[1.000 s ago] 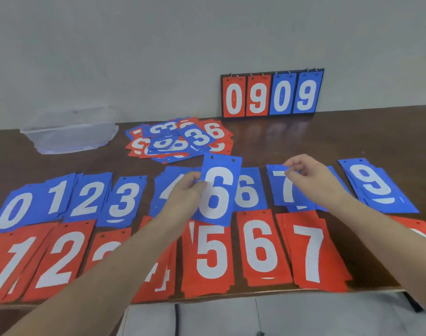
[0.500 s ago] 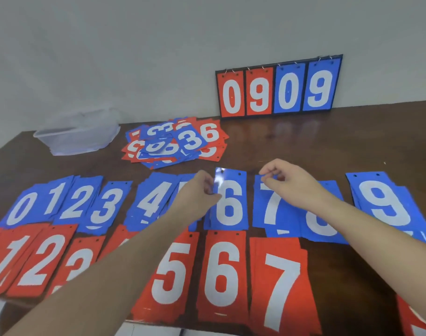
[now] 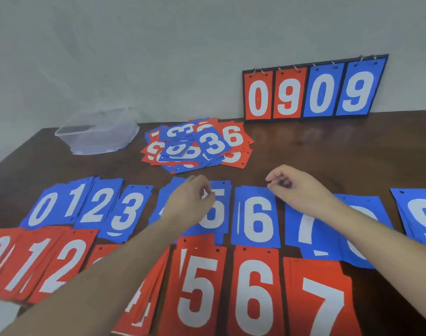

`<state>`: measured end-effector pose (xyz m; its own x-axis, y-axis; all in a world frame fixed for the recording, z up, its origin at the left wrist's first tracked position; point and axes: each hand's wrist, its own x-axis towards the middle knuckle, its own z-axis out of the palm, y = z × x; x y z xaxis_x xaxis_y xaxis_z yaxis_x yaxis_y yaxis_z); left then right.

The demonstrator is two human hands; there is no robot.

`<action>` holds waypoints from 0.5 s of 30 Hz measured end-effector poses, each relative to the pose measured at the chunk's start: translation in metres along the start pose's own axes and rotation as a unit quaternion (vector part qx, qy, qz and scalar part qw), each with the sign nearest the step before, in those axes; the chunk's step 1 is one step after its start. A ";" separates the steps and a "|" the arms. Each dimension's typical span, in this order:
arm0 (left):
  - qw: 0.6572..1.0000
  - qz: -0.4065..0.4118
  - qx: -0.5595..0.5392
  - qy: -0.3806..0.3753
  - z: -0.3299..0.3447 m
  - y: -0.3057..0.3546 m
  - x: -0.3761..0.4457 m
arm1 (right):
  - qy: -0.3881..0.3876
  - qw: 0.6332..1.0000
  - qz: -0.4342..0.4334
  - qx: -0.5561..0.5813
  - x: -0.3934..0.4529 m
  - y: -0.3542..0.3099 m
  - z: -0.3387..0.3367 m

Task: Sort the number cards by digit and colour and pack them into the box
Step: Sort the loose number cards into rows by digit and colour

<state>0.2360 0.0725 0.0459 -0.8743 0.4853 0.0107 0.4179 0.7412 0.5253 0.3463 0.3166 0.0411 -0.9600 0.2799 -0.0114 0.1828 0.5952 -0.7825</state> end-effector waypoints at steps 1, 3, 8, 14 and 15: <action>1.000 0.005 -0.006 0.004 -0.005 -0.009 0.004 | 0.000 1.000 0.005 0.000 0.004 -0.004 0.004; 1.000 0.015 -0.017 0.015 -0.014 -0.027 0.015 | 0.005 1.000 0.015 0.003 0.013 -0.016 0.014; 0.999 0.021 -0.035 0.031 -0.039 -0.074 0.048 | 0.028 0.999 0.039 -0.009 0.041 -0.046 0.036; 0.997 0.061 -0.040 0.021 -0.055 -0.123 0.097 | 0.044 0.997 0.063 -0.027 0.071 -0.067 0.062; 0.997 0.069 -0.031 0.025 -0.055 -0.128 0.106 | 0.047 0.996 0.067 -0.033 0.076 -0.068 0.066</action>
<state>0.0761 0.0035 0.0267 -0.8210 0.5563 0.1284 0.5211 0.6382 0.5667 0.2473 0.2476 0.0530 -0.9023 0.4278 -0.0527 0.3249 0.5947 -0.7353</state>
